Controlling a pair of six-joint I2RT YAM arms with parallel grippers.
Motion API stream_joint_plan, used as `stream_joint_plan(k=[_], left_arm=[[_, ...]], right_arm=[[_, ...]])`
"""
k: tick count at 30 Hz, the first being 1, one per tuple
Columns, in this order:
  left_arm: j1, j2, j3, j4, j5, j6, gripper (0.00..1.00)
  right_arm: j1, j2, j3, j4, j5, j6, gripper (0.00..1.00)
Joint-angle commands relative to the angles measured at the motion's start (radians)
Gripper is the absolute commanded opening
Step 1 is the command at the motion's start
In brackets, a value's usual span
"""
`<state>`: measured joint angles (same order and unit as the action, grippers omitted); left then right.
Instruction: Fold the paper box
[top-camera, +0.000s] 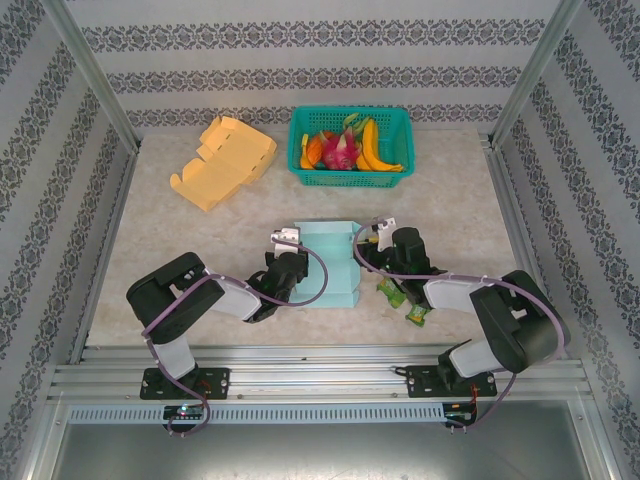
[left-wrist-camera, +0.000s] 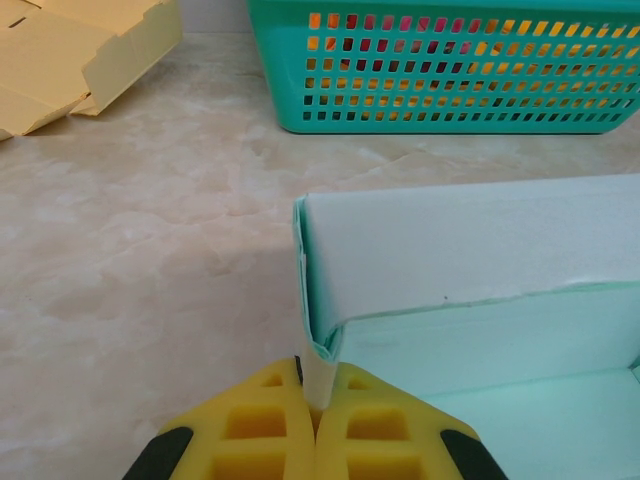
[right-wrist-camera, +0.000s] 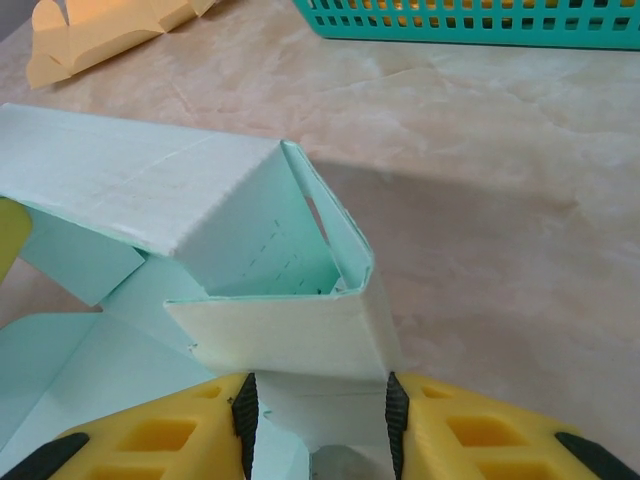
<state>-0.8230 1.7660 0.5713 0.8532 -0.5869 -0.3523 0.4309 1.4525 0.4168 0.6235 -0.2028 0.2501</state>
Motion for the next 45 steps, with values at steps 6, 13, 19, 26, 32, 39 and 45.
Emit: stream_joint_plan(k=[6, 13, 19, 26, 32, 39, 45], left_arm=[[-0.011, -0.002, 0.010, -0.090, 0.005, -0.030, 0.00], [-0.011, -0.004, 0.013, -0.092, 0.021, -0.033, 0.00], [-0.011, -0.013, 0.006, -0.096, 0.004, -0.017, 0.00], [0.020, -0.075, -0.023, -0.085, 0.040, 0.067, 0.00], [0.112, -0.176, -0.081, -0.034, 0.255, 0.088, 0.00], [0.221, -0.294, -0.154, -0.020, 0.423, 0.063, 0.00], [0.231, -0.387, -0.212, -0.007, 0.497, 0.097, 0.00]], right_arm=[[0.050, 0.029, -0.038, 0.118, -0.074, -0.008, 0.40], [0.091, 0.042, -0.041, 0.176, -0.061, -0.003, 0.40], [0.090, -0.083, -0.093, 0.133, 0.058, 0.022, 0.41], [0.087, -0.360, -0.165, -0.045, 0.190, 0.016, 0.49], [0.064, -0.510, -0.219, -0.137, 0.299, -0.019, 0.53], [0.051, -0.487, -0.213, -0.066, 0.087, -0.116, 0.53], [0.054, -0.434, -0.130, -0.097, -0.101, -0.171, 0.54]])
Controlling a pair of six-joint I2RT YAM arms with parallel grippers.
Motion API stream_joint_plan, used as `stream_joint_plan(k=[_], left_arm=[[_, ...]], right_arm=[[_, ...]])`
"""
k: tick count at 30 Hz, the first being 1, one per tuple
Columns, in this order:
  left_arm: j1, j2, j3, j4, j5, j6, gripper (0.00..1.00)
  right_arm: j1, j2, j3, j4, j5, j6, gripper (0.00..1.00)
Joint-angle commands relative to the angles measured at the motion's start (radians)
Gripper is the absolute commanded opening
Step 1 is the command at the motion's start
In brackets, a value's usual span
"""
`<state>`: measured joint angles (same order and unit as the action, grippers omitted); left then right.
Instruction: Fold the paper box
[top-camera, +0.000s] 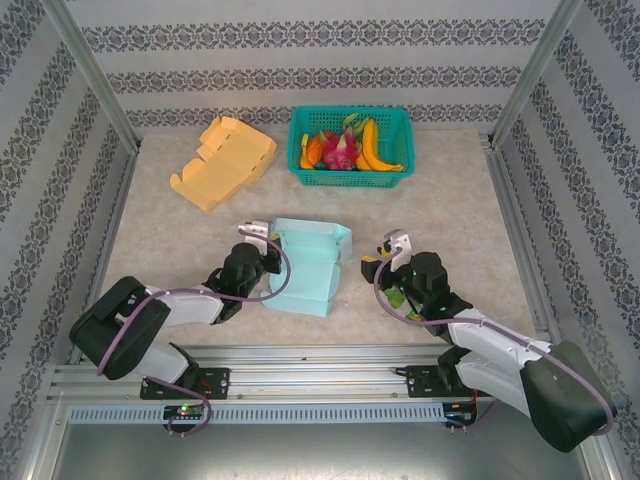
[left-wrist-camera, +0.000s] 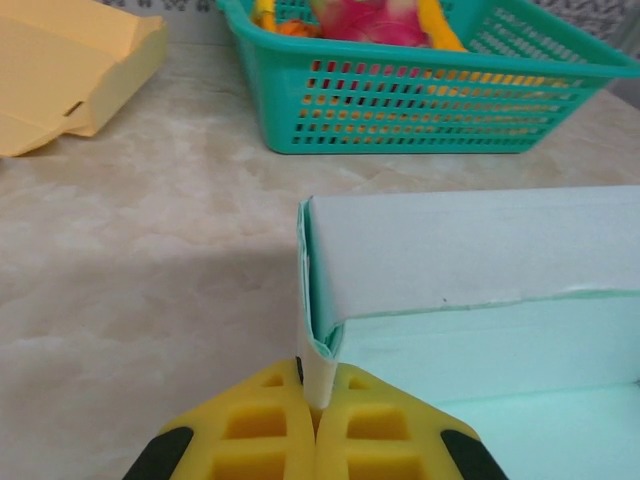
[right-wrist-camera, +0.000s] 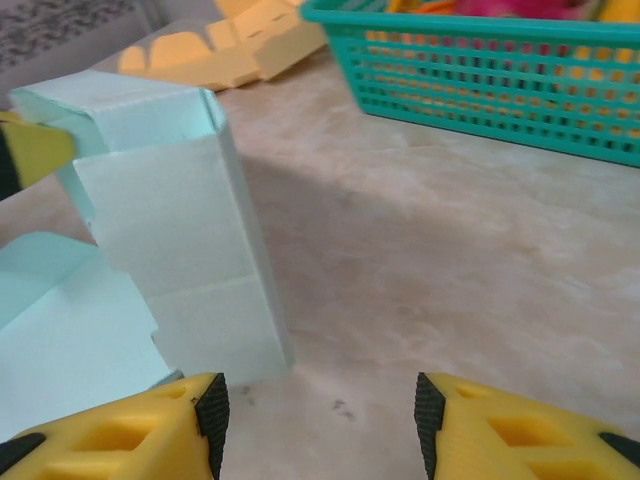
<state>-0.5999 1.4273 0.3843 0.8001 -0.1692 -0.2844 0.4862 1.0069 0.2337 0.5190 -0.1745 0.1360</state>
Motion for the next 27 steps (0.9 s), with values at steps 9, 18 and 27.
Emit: stream_joint_plan(k=[9, 18, 27], left_arm=[[0.008, -0.182, -0.067, -0.002, 0.114, 0.029, 0.00], [0.008, -0.224, -0.073, -0.025, 0.113, 0.008, 0.00], [-0.003, -0.231, -0.057, -0.064, 0.098, -0.006, 0.00]], right_arm=[[0.014, 0.012, 0.078, -0.003, -0.182, -0.088, 0.53], [0.081, 0.019, 0.096, -0.003, -0.143, -0.102, 0.53], [0.128, 0.022, 0.103, -0.003, -0.082, -0.113, 0.49]])
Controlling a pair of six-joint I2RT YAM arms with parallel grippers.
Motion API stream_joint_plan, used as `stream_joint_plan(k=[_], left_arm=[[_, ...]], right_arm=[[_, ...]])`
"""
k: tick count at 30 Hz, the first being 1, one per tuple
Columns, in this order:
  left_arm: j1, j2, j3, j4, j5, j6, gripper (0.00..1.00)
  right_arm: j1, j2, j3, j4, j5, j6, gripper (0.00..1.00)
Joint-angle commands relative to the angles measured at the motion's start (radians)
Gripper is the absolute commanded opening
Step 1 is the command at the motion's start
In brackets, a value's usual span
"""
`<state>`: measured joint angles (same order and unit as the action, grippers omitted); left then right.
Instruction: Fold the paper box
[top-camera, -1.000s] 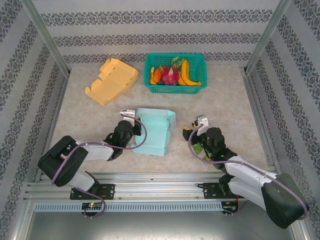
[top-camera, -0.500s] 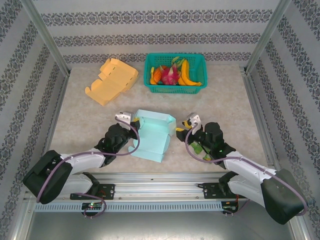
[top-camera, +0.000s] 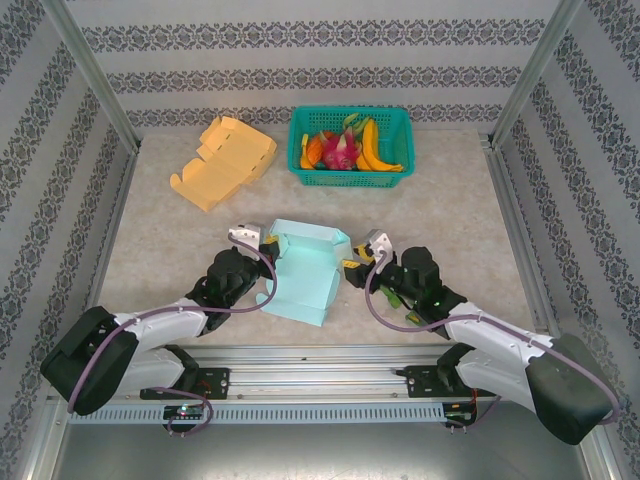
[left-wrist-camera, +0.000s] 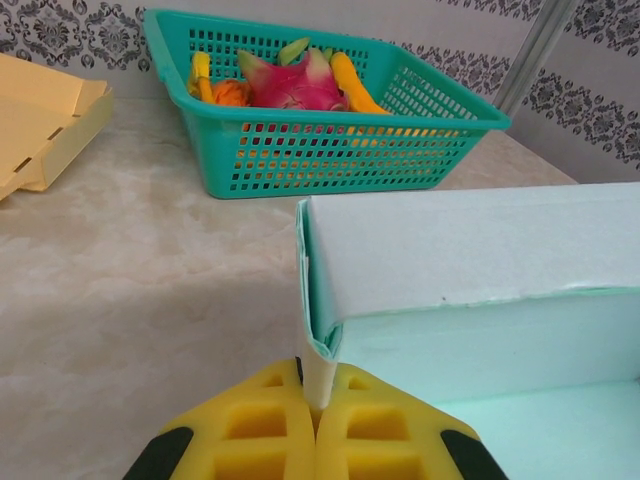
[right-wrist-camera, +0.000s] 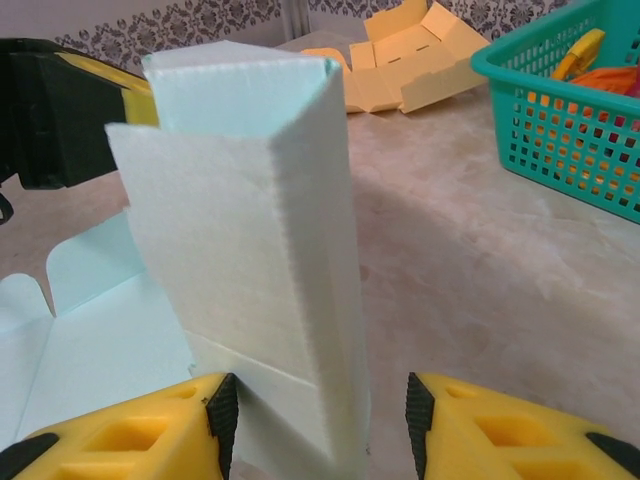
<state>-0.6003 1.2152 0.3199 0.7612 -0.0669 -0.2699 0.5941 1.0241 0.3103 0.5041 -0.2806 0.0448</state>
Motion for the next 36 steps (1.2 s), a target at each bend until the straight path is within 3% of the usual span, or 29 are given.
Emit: stream_joint_plan(k=[1, 14, 21, 30, 36], left_arm=[[-0.007, -0.020, 0.011, -0.033, -0.014, -0.016, 0.00], [-0.073, -0.025, 0.052, -0.108, -0.163, -0.046, 0.00], [-0.091, -0.023, 0.057, -0.132, -0.194, -0.083, 0.00], [-0.116, -0.001, 0.067, -0.165, -0.234, -0.134, 0.00], [-0.131, 0.024, 0.087, -0.196, -0.267, -0.168, 0.00]], right_arm=[[0.029, 0.008, 0.027, 0.012, 0.032, -0.024, 0.49], [0.123, 0.165, 0.131, 0.032, 0.157, -0.021, 0.40], [0.170, 0.288, 0.182, 0.085, 0.343, 0.025, 0.35], [0.231, 0.446, 0.246, 0.144, 0.494, 0.043, 0.29], [0.275, 0.540, 0.280, 0.181, 0.608, 0.035, 0.20]])
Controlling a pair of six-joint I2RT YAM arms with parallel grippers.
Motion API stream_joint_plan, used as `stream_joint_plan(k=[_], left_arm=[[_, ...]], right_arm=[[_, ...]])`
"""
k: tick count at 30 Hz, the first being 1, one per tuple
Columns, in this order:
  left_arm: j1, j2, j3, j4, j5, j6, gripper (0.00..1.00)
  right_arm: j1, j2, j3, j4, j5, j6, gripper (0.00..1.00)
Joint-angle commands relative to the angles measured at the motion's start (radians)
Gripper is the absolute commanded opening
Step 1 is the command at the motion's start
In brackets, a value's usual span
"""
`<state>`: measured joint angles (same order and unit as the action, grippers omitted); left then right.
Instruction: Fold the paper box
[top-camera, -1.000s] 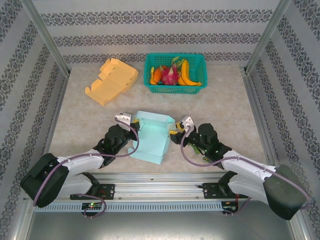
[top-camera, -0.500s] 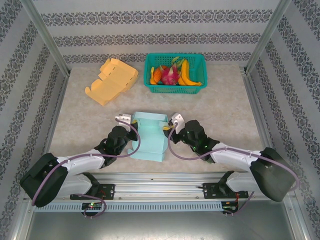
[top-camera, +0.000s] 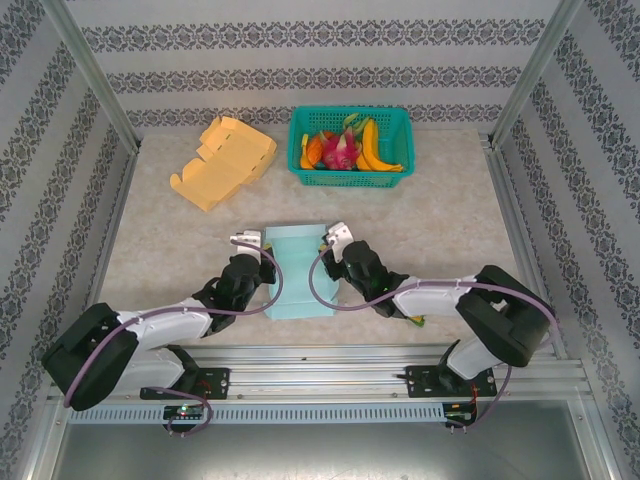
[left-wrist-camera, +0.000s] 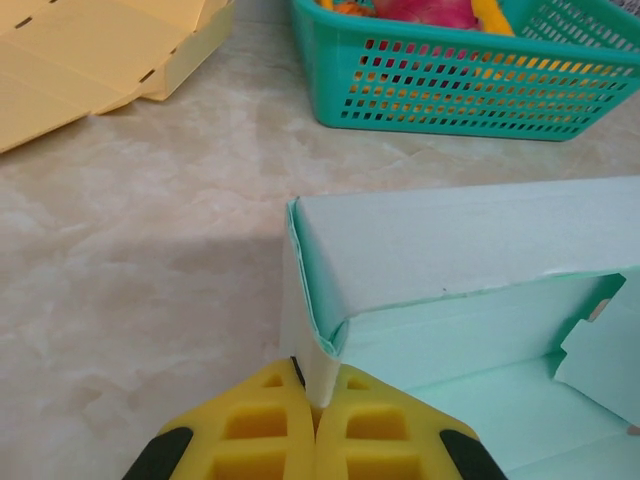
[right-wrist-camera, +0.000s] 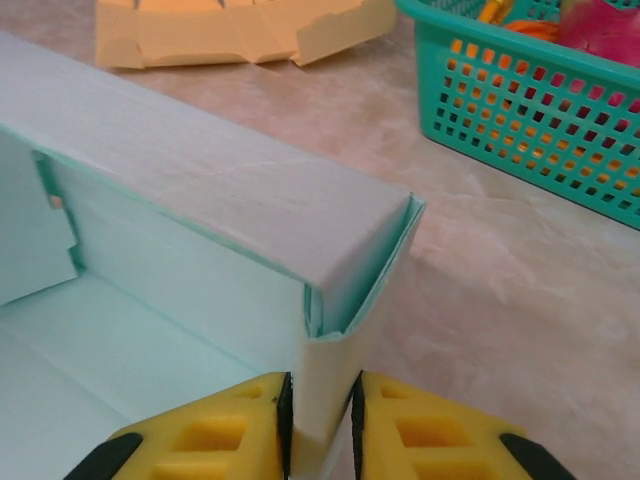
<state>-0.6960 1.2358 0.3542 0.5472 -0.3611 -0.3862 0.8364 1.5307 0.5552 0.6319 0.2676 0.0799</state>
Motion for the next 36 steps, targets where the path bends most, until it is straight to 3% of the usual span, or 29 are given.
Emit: stream_joint_plan(k=[1, 8, 14, 19, 22, 26, 28, 36], left_arm=[[-0.037, 0.006, 0.058, 0.008, 0.018, -0.059, 0.00], [-0.052, 0.045, 0.092, -0.050, -0.028, -0.134, 0.00], [-0.066, 0.048, 0.124, -0.161, -0.154, -0.212, 0.00], [-0.071, 0.056, 0.142, -0.218, -0.240, -0.224, 0.00], [-0.072, 0.061, 0.143, -0.212, -0.236, -0.227, 0.00], [-0.078, 0.074, 0.140, -0.172, -0.170, -0.221, 0.00], [-0.084, 0.080, 0.151, -0.174, -0.153, -0.221, 0.00], [-0.097, 0.064, 0.153, -0.191, -0.164, -0.218, 0.00]], right_arm=[[0.037, 0.044, 0.040, 0.057, 0.084, 0.000, 0.19], [0.059, 0.152, 0.094, 0.025, 0.211, -0.012, 0.17], [0.062, 0.212, 0.139, -0.105, 0.503, 0.033, 0.12], [0.055, 0.232, 0.152, -0.153, 0.614, -0.017, 0.14], [0.039, 0.222, 0.132, -0.116, 0.540, -0.032, 0.19], [-0.029, 0.207, 0.068, 0.013, 0.190, 0.026, 0.27], [-0.050, 0.219, 0.060, 0.060, 0.080, 0.048, 0.31], [-0.065, 0.256, 0.084, 0.063, 0.023, 0.071, 0.33]])
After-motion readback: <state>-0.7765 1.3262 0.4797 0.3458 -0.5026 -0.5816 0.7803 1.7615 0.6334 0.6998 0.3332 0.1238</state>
